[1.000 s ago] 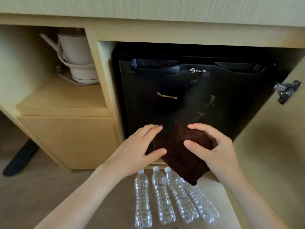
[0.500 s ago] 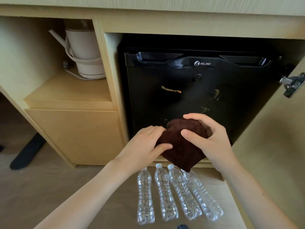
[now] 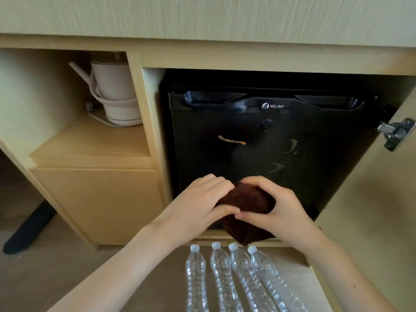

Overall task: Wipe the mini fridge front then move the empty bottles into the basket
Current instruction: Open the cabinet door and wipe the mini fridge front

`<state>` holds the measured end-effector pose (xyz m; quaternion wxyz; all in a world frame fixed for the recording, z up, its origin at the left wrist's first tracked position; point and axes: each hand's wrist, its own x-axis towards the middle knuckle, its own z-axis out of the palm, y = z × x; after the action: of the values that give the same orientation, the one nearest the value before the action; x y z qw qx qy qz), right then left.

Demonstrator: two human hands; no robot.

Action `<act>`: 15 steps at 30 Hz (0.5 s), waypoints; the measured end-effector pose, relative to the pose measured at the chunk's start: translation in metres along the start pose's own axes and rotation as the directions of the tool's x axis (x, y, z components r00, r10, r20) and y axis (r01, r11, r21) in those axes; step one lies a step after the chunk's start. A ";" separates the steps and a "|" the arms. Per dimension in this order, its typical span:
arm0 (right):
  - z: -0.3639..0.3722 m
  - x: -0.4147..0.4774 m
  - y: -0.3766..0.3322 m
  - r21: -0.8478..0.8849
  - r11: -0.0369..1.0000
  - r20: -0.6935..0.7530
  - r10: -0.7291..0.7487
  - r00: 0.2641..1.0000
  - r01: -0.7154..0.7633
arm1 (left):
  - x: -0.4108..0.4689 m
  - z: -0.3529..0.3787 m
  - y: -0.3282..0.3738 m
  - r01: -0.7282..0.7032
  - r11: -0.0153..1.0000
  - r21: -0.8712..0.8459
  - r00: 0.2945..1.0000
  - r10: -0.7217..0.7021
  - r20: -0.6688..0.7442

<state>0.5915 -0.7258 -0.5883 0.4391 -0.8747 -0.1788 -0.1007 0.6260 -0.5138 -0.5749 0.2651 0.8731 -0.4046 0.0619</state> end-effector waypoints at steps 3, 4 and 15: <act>0.001 -0.003 0.001 0.120 0.993 -0.128 0.028 0.991 -0.012 | 0.003 -0.018 -0.007 -0.015 1.000 0.020 0.997 0.017 -0.080; 0.000 -0.005 0.002 0.148 0.989 -0.159 0.049 0.986 -0.026 | 0.006 -0.025 -0.012 -0.030 0.998 0.060 0.988 0.039 -0.147; -0.020 -0.011 0.006 0.294 0.956 -0.612 0.193 0.767 -0.005 | 0.070 -0.065 -0.061 0.085 0.755 0.650 0.903 0.217 -0.371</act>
<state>0.5832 -0.7477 -0.5847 0.5953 -0.7277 0.0145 -0.3404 0.7248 -0.4955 -0.5222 0.0232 0.8597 -0.3213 0.3965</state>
